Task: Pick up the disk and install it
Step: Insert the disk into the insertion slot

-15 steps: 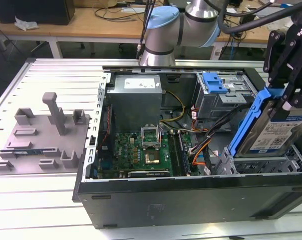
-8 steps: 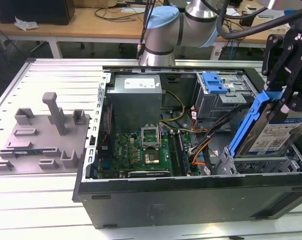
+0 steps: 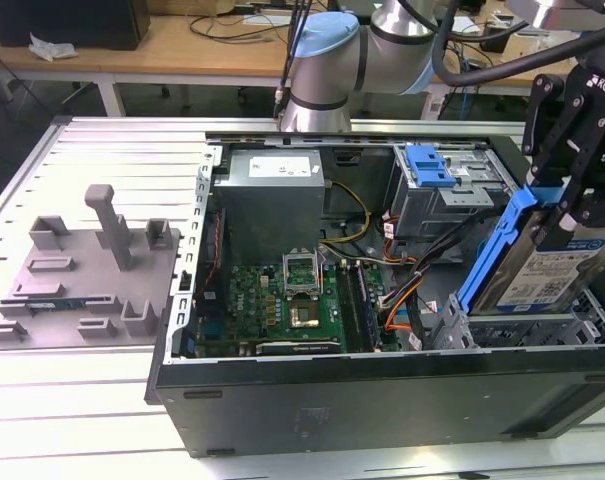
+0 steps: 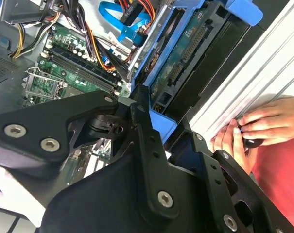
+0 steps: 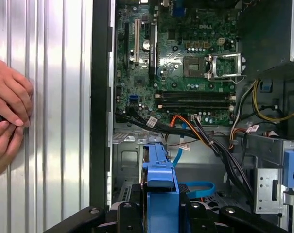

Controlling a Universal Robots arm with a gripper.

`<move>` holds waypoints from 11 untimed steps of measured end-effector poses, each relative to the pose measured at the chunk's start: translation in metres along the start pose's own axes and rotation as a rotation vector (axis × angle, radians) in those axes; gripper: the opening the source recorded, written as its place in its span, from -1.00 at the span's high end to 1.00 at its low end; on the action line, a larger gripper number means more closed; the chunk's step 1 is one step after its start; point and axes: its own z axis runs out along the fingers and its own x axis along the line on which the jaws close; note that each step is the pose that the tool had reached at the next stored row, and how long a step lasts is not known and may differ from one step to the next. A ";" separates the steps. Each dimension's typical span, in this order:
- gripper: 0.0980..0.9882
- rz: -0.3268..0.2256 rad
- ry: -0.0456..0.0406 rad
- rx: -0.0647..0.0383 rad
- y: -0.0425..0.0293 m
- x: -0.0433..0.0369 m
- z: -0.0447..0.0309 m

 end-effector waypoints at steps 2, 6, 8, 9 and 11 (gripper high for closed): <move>0.39 0.000 -0.0001 0.000 0.0000 0.0001 0.0017; 0.39 -0.001 0.0001 0.000 0.0000 0.0004 0.0043; 0.39 -0.001 0.0001 0.000 0.0000 0.0005 0.0044; 0.39 -0.001 0.0000 0.000 0.0000 0.0004 0.0044; 0.39 -0.001 -0.0004 0.000 0.0000 0.0004 0.0051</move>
